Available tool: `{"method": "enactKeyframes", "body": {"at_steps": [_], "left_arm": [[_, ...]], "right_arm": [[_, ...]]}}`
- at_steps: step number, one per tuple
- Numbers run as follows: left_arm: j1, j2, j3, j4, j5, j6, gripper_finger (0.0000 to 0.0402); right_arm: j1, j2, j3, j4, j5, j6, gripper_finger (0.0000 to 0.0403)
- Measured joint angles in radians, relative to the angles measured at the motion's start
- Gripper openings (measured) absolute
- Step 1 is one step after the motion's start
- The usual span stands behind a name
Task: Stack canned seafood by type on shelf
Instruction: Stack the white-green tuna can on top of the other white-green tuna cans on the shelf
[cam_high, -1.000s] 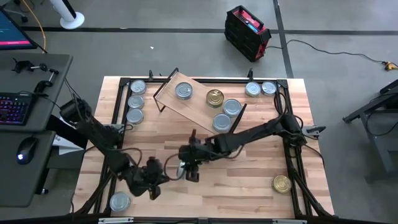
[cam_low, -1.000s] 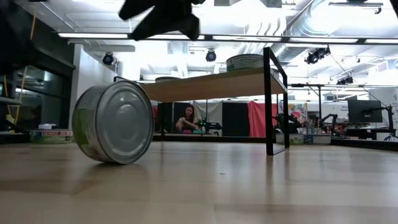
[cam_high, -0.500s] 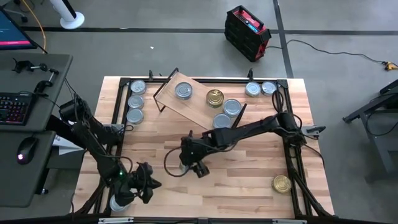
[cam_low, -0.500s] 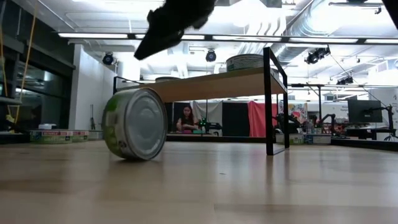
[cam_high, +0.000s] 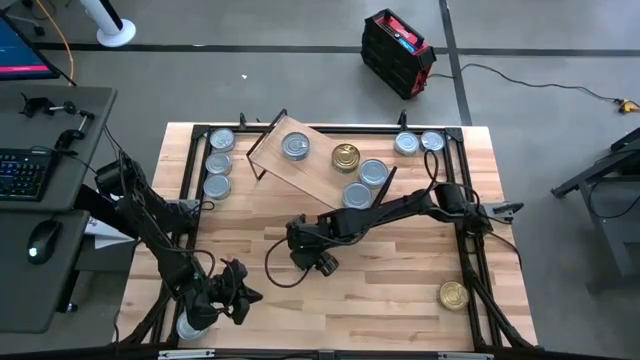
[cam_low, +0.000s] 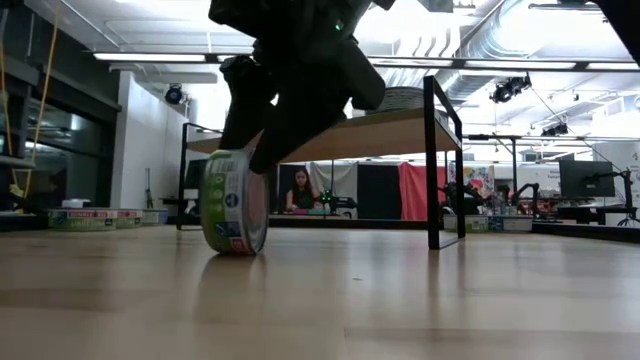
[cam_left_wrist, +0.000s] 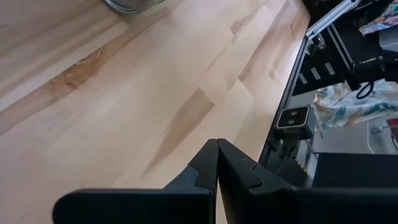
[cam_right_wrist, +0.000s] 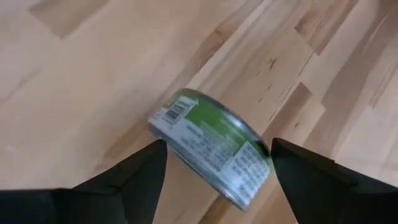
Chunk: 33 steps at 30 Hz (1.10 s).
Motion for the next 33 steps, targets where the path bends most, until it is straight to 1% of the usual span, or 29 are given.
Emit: {"method": "enactKeyframes", "body": {"at_steps": [4, 9, 11, 15, 19, 21, 23, 27, 29, 33], "left_arm": [[0.006, 0.0, 0.0, 0.0, 0.0, -0.002, 0.0], [0.007, 0.0, 0.0, -0.008, 0.0, -0.002, 0.0], [0.007, 0.0, 0.0, -0.014, 0.0, -0.001, 0.0], [0.007, 0.0, 0.0, -0.029, 0.0, 0.006, 0.0], [0.007, 0.0, 0.0, -0.039, 0.0, 0.006, 0.0], [0.007, 0.0, 0.0, -0.041, 0.0, 0.007, 0.0], [0.007, 0.0, 0.0, -0.047, 0.0, 0.007, 0.0], [0.007, 0.0, 0.0, -0.063, 0.0, 0.008, 0.0], [0.007, 0.0, 0.001, -0.069, 0.0, 0.008, 0.0], [0.007, 0.0, 0.001, -0.083, 0.0, 0.022, 0.0]], "right_arm": [[-0.001, 0.0, 0.0, -0.033, 0.001, -0.026, 0.0279], [0.005, 0.0, 0.0, -0.091, 0.0, -0.002, 0.0279], [0.014, 0.0, 0.0, -0.113, -0.003, 0.044, 0.0279], [0.028, 0.0, 0.0, -0.127, -0.049, 0.148, 0.0279], [0.042, 0.0, 0.0, -0.079, -0.088, 0.222, 0.0279], [0.049, 0.0, 0.0, -0.05, -0.09, 0.263, 0.0279], [0.054, 0.0, 0.0, -0.011, -0.083, 0.319, 0.0279], [0.067, 0.004, 0.0, 0.052, -0.018, 0.471, 0.0279], [0.077, 0.009, 0.0, 0.049, 0.005, 0.536, 0.0279], [0.104, 0.036, 0.0, 0.038, 0.065, 0.584, 0.0279]]}}
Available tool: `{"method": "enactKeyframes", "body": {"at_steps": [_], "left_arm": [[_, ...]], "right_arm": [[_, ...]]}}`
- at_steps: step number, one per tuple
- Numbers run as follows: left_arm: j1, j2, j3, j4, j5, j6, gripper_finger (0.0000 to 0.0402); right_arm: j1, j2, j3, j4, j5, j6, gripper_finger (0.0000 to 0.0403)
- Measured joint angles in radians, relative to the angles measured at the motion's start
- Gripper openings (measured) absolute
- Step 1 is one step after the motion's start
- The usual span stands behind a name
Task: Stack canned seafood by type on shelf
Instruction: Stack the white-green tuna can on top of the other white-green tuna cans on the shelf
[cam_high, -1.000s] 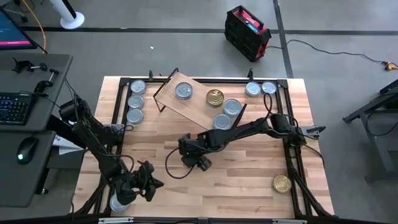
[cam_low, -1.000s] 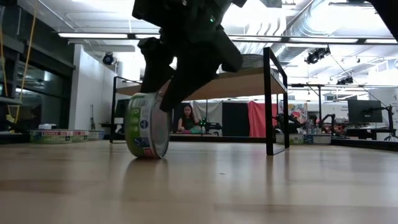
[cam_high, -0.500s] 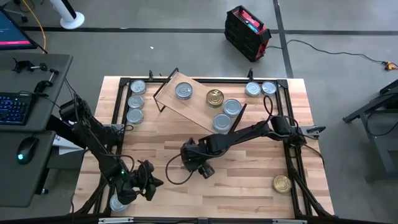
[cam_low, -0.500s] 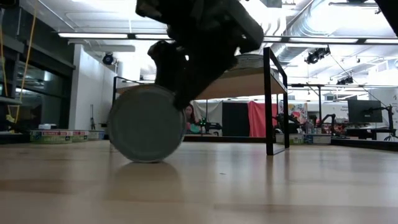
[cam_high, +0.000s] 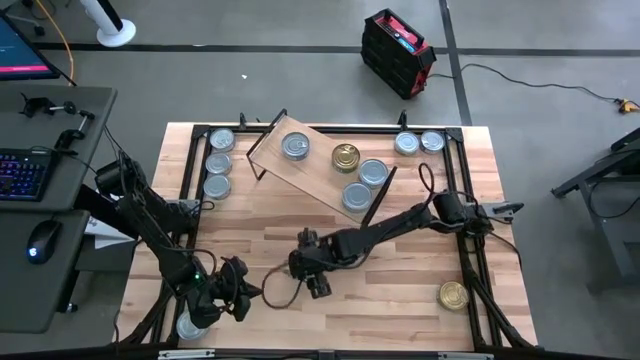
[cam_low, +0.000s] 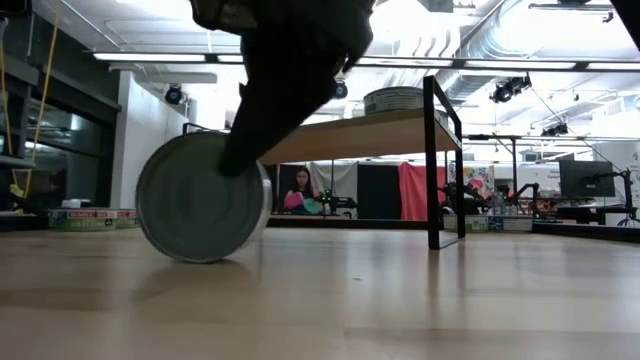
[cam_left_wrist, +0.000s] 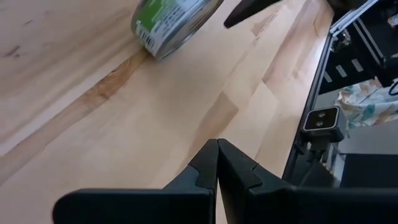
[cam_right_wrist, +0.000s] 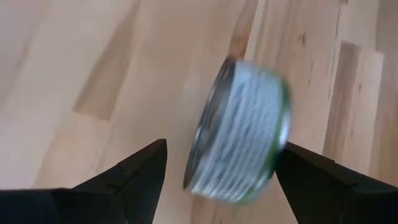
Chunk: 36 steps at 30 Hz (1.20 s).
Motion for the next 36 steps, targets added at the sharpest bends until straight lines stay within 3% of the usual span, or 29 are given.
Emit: {"method": "enactKeyframes", "body": {"at_steps": [6, 13, 19, 24, 31, 36], "left_arm": [[0.008, 0.0, 0.0, 0.0, 0.001, 0.07, 0.0], [0.052, 0.0, 0.0, 0.006, 0.0, 0.2, 0.0], [0.083, -0.035, 0.0, 0.0, 0.056, 0.353, 0.0], [0.095, -0.119, 0.0, -0.057, 0.037, 0.486, 0.0], [0.155, -0.165, 0.0, -0.078, -0.027, 0.609, 0.0], [0.196, -0.164, 0.0, -0.072, -0.01, 0.586, 0.0]], "right_arm": [[0.02, 0.007, 0.0, 0.042, 0.057, 0.103, 0.0253], [0.011, 0.009, 0.0, 0.085, 0.075, 0.245, 0.0114], [0.005, -0.042, -0.002, 0.044, 0.004, 0.346, 0.0113], [0.038, -0.219, 0.002, -0.117, 0.001, 0.4, 0.0113], [0.085, -0.438, -0.025, -0.421, 0.213, 0.562, 0.0113], [0.112, -0.661, -0.222, -0.557, 0.336, 0.783, 0.0113]]}}
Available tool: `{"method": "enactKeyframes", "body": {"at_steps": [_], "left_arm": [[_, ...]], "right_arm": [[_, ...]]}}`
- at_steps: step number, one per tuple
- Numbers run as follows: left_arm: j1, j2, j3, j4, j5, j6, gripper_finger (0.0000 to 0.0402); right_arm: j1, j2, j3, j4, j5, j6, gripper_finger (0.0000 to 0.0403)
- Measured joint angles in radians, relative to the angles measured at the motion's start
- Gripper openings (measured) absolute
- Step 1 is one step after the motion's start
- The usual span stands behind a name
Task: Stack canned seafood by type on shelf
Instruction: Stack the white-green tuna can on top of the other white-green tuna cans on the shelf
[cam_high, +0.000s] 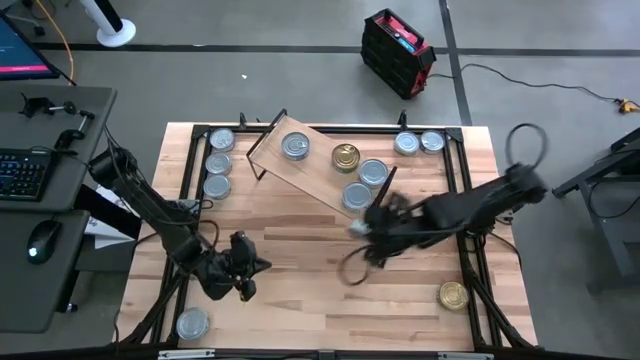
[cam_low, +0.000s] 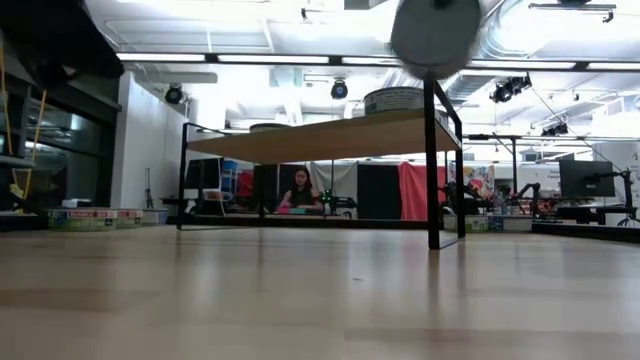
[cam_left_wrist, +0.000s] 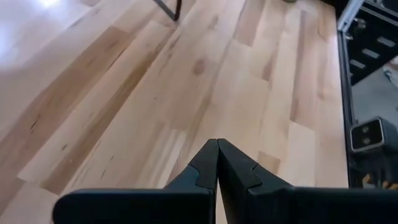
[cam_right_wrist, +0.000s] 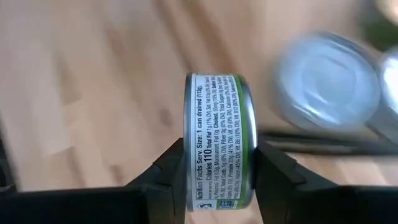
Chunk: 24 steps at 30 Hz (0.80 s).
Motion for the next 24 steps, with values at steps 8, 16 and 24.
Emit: {"method": "enactKeyframes", "body": {"at_steps": [8, 16, 24], "left_arm": [[0.01, 0.0, 0.0, 0.057, 0.0, -0.069, 0.0], [0.062, 0.0, 0.0, 0.128, -0.005, -0.085, 0.0], [0.111, 0.0, 0.0, 0.186, -0.006, -0.086, 0.0]], "right_arm": [[0.027, -0.5, -0.378, 0.113, 0.399, 0.377, 0.0113], [-0.282, -0.787, -0.667, 0.462, 0.237, 0.458, 0.0113], [-0.505, -0.833, -0.895, 0.896, -0.057, 0.428, 0.0113]]}}
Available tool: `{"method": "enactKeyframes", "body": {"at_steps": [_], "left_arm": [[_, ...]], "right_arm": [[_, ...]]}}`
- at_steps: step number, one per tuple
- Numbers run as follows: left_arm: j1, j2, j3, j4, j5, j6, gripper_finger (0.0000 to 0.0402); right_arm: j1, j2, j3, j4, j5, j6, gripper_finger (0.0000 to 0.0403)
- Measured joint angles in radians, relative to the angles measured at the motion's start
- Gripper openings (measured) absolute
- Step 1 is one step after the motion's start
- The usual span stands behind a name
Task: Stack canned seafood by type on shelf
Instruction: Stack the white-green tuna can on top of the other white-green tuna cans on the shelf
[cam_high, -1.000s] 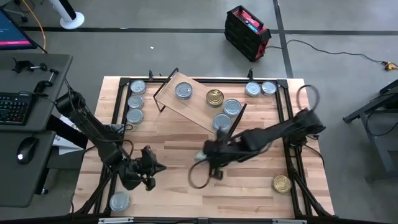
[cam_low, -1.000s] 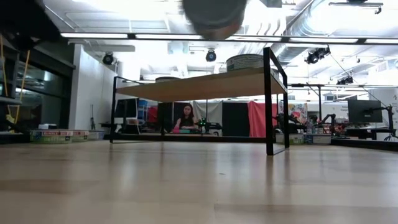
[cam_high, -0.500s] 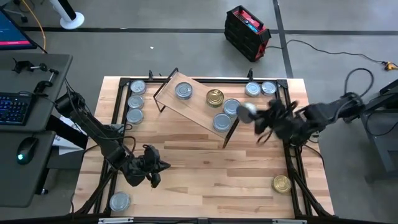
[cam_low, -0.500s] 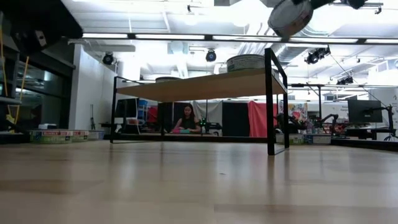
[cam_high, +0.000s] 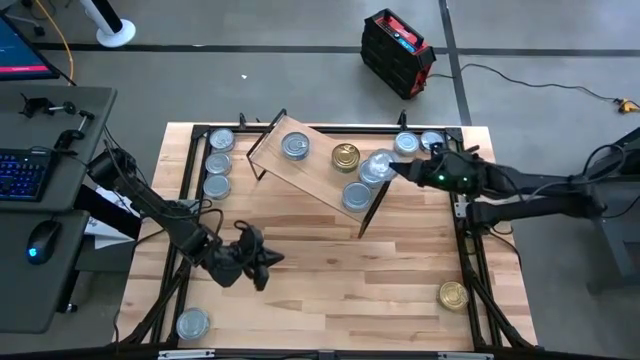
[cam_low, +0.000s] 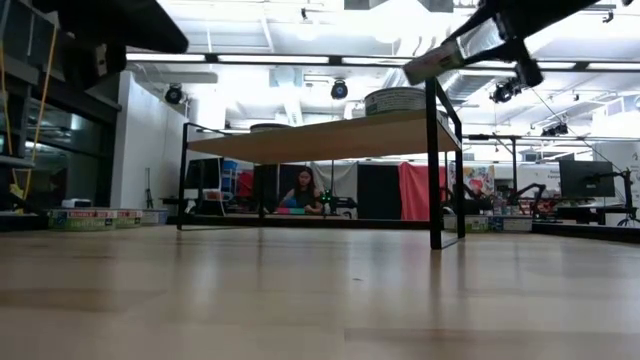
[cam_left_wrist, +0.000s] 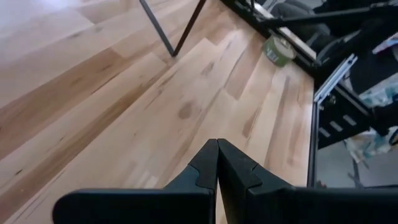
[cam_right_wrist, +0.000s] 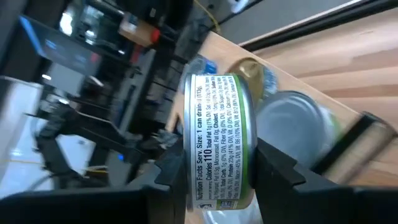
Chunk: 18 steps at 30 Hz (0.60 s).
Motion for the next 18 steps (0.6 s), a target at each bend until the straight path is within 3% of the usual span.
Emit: {"method": "enactKeyframes", "body": {"at_steps": [8, 18], "left_arm": [[0.001, 0.0, 0.0, 0.023, 0.039, -0.003, 0.0], [0.0, 0.0, 0.0, 0.02, 0.081, 0.024, 0.0]], "right_arm": [[-0.064, 0.053, -0.043, 0.066, -0.033, 0.039, 0.0161], [-0.079, 0.111, -0.042, 0.067, -0.035, 0.061, 0.0171]]}}
